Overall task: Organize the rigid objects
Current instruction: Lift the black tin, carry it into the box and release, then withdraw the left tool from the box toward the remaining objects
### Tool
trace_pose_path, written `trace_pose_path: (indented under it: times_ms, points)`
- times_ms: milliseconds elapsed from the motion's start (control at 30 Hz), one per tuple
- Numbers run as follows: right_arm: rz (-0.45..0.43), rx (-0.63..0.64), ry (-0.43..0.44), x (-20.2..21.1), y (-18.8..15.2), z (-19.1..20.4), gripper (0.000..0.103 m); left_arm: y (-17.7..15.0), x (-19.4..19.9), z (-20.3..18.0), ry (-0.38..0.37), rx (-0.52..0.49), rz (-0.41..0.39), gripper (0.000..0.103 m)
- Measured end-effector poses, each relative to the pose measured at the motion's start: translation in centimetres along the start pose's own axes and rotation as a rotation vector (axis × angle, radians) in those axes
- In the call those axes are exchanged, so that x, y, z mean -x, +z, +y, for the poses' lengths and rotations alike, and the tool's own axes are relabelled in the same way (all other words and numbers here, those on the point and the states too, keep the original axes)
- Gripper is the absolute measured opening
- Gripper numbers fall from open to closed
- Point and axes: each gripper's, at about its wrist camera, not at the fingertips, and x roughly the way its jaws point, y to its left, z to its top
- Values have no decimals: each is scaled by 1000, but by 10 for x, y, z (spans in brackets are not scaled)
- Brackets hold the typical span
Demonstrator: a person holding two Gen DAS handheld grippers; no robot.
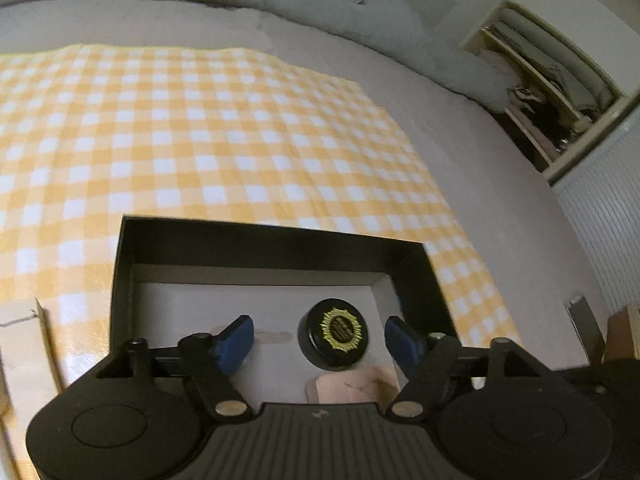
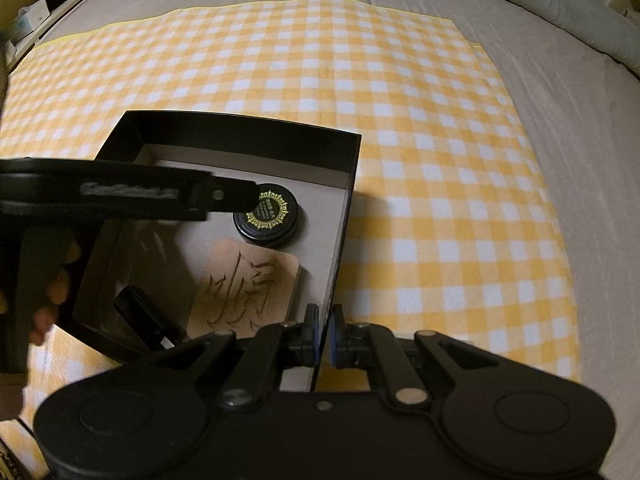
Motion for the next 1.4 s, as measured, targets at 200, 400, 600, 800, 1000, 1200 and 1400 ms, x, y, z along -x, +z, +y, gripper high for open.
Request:
trace_pose_path:
  times_ms: [200,400,600,800,1000,1200,1400]
  points:
    - [0,0,1,0,0,0,6,-4,29,-13,1,-91,-21,92]
    - [0,0,1,0,0,1,6,-10,63,-12,27,-148,-48,101]
    - [0,8,-6,-1,0,1,6,-14,97,-3,79,-182,-83,103]
    - [2,11,-14,1,1,2,6,-18,120,17,173,-184,-89,103]
    - [3,10,-10,1,0,2,5,-21,149,45,247,-156,-114,103]
    - [1,9,-8,1,0,3,6,-21,170,79,325,-128,-134,103]
    - [-2,14,-11,2,-2,2,6,-21,180,116,390,-84,-140,103]
